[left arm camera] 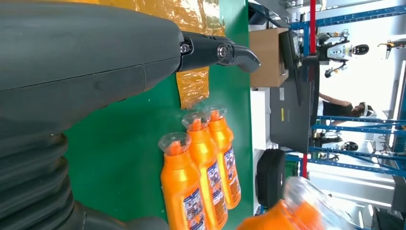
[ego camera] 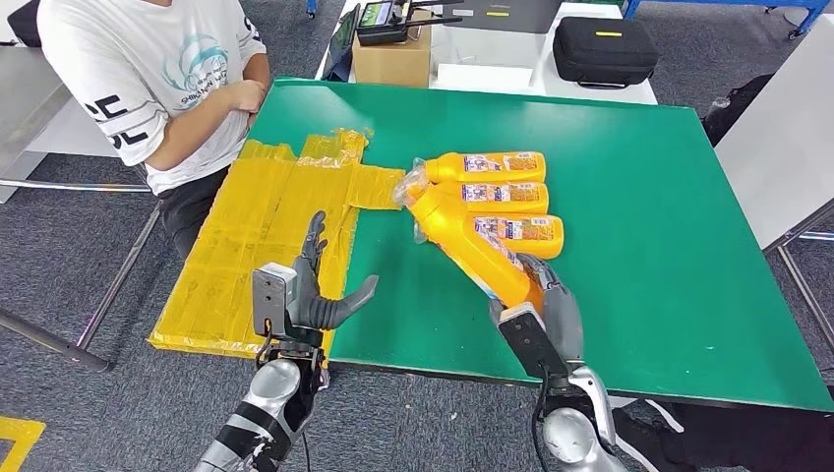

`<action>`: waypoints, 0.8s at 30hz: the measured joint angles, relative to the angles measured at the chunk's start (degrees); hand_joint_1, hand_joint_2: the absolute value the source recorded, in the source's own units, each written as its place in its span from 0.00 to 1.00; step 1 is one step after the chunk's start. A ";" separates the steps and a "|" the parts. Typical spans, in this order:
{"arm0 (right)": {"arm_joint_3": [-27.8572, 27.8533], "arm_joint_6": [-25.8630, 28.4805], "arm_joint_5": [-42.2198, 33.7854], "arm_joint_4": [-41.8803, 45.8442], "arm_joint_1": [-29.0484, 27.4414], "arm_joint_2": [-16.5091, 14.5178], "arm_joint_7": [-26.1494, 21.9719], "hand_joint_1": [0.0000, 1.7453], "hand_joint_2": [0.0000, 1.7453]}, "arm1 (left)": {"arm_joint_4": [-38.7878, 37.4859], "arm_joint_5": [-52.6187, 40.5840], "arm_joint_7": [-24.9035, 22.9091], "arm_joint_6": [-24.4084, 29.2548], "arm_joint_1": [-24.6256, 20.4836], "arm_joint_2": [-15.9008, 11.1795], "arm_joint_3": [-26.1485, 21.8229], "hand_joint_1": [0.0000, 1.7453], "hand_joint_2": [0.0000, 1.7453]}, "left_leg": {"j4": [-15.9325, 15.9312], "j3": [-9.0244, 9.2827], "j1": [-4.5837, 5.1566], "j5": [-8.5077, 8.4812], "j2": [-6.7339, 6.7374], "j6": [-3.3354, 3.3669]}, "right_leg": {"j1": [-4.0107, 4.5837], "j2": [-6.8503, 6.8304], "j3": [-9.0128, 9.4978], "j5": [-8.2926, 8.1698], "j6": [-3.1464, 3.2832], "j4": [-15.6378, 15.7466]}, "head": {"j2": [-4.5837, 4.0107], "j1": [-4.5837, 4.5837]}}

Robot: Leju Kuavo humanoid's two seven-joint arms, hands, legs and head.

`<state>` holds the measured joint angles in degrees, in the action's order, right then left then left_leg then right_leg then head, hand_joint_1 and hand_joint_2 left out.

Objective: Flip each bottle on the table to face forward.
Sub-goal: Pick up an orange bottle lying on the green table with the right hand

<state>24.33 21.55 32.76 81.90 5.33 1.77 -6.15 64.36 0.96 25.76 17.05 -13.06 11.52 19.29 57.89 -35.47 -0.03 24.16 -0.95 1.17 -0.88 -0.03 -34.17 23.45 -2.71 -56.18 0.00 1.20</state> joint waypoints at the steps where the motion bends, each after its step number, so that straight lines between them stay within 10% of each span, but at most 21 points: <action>1: -0.20 0.08 -0.12 0.31 -0.17 -0.34 -0.17 1.00 1.00 | -0.02 0.01 -0.01 0.01 -0.05 0.00 -0.01 0.00 1.00 | 0.00 0.00 0.02 0.00 -0.01 0.00 | -0.02 0.00 0.00 0.00 0.00 0.00 | 0.00 0.00; 12: -1.39 2.89 -2.06 0.77 -0.16 -2.61 -3.05 1.00 1.00 | -0.63 1.27 -1.30 -1.07 -0.67 0.00 0.06 0.00 1.00 | 0.00 -0.01 0.04 -0.01 0.01 0.01 | -0.03 0.00 -0.02 -0.02 -0.02 -0.02 | 0.00 0.01; 24: 3.97 9.77 8.37 -11.71 10.19 -4.90 -7.75 1.00 1.00 | -5.46 9.27 -10.08 -14.72 -8.99 -0.04 4.19 0.00 1.00 | 0.01 -0.03 0.04 -0.10 -0.01 0.06 | -0.04 0.00 -0.01 -0.07 -0.05 -0.05 | -0.01 0.00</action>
<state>28.30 31.32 41.13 70.19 15.52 -3.13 -13.90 58.90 10.22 15.68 2.33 -22.06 11.48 23.48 57.90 -35.50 0.01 24.06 -0.96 1.23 -0.93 -0.03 -34.17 23.38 -2.77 -56.23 -0.01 1.20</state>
